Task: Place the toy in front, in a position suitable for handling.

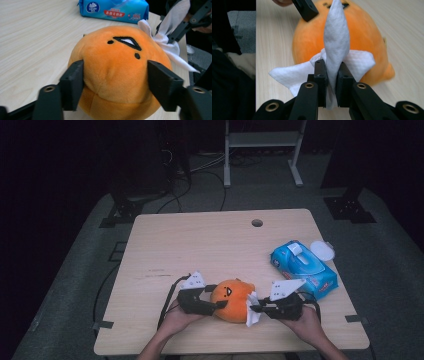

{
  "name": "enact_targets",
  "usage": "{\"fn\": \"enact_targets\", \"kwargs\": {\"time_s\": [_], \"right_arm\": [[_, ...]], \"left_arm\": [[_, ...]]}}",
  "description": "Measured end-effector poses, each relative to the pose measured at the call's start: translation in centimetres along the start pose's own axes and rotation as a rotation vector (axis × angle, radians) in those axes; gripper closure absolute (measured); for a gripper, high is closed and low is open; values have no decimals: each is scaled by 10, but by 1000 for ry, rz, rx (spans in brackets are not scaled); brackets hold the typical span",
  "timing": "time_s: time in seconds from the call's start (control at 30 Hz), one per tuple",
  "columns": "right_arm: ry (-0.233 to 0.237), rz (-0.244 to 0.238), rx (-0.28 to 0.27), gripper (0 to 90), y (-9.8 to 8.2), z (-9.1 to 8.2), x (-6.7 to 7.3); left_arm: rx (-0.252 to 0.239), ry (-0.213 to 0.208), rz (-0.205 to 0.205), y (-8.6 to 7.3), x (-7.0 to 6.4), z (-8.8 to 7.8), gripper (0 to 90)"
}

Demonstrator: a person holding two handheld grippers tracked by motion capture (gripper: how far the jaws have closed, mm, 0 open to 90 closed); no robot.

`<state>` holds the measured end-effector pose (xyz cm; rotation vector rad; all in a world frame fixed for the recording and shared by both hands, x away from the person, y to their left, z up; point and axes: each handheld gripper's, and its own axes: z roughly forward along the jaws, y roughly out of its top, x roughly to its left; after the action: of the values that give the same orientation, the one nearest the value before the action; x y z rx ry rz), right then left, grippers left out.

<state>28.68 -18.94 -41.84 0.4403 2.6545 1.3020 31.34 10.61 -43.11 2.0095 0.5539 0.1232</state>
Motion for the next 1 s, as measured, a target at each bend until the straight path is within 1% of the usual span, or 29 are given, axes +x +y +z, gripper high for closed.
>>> {"fn": "enact_targets", "kwargs": {"time_s": [0.1, 0.13, 0.2, 0.27, 0.33, 0.37, 0.4, 0.47, 0.5, 0.53, 0.57, 0.67, 0.7, 0.73, 0.8, 0.9, 1.0], "right_arm": [[11, -23, -35, 806, 16, 7, 0], [7, -41, -36, 806, 22, 9, 0], [-4, -64, -40, 806, 32, 11, -2], [-11, -65, -54, 805, 39, 11, -7], [-34, -72, -48, 805, 42, 11, -12], [-40, -66, -43, 805, 40, 11, -15], [-36, -53, -44, 805, 38, 10, -17], [-39, -32, -41, 805, 32, 10, -20], [-36, -13, -47, 804, 28, 10, -21], [-28, 3, -57, 804, 25, 9, -23], [-25, 11, -64, 804, 23, 9, -24], [-25, 19, -66, 804, 19, 7, -25], [-27, 19, -63, 803, 19, 6, -25], [-28, 19, -63, 803, 19, 6, -25], [-35, 16, -62, 804, 20, 4, -24], [-36, -4, -66, 804, 28, 4, -18], [-10, -38, -82, 805, 41, 7, -12]], "left_arm": [[-1, 7, 52, 3, -6, 2, 378], [-1, 10, 62, 4, -7, 2, 380], [0, 9, 67, 4, -8, 2, 381], [1, 7, 86, 3, -11, 3, 383], [3, 13, 103, 4, -13, 4, 380], [1, 16, 100, 3, -13, 4, 368], [-1, 24, 91, 3, -12, 4, 331], [-10, 36, 64, 2, -11, 4, 224], [-16, 40, 54, 1, -10, 4, 169], [-17, 39, 37, 0, -9, 5, 135], [-12, 32, 29, -1, -9, 6, 117], [-12, 6, 28, -2, -10, 7, 143], [-12, -2, 35, -2, -10, 6, 184], [-12, -1, 37, -1, -10, 6, 216], [-15, 4, 57, 1, -11, 5, 293], [-24, 17, 96, 4, -15, 5, 328], [-28, 32, 143, 8, -24, 9, 333]]}}
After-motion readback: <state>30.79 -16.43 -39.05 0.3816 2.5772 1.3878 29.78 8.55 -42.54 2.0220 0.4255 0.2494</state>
